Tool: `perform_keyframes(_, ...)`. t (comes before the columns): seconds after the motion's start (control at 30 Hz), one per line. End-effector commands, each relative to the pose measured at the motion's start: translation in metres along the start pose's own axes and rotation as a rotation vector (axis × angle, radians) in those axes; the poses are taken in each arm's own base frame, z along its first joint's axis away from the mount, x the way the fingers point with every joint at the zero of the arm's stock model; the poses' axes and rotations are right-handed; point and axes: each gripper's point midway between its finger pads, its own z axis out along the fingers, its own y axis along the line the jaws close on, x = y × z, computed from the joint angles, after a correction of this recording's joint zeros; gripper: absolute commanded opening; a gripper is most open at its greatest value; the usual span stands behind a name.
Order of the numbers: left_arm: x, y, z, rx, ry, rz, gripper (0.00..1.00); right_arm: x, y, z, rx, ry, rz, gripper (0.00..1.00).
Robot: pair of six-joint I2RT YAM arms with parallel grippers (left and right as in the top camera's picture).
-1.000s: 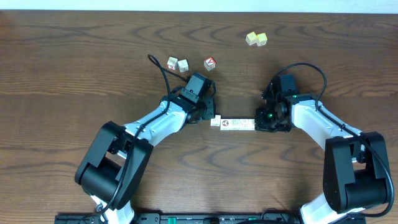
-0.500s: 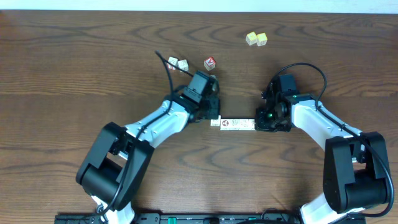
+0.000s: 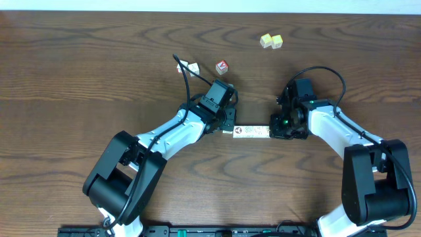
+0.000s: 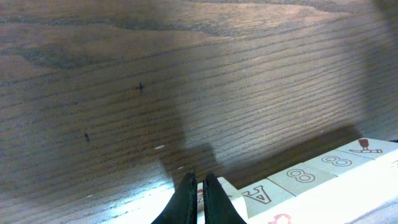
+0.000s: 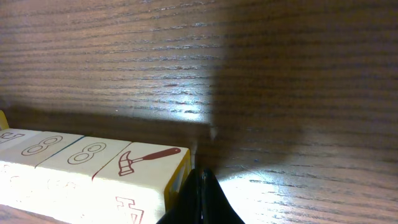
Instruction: Lift 5 blocks
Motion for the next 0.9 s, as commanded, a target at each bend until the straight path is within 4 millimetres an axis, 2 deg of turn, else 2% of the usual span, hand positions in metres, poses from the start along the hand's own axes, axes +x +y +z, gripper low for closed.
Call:
perform_keyframes(0.0, -0.011, -0.001, -0.006, -0.011, -0.025, -0.007, 0.07, -0.006, 0.006, -0.004, -0.006, -0.022, -0.002, 0.01)
perform_keyframes(0.6, -0.008, -0.003, -0.006, 0.003, -0.014, 0.021, 0.08, -0.006, 0.006, -0.004, -0.006, -0.022, -0.002, 0.01)
perform_keyframes(0.87, -0.022, -0.01, -0.007, 0.029, -0.069, 0.027, 0.07, -0.006, 0.006, -0.004, -0.006, -0.022, -0.002, 0.01)
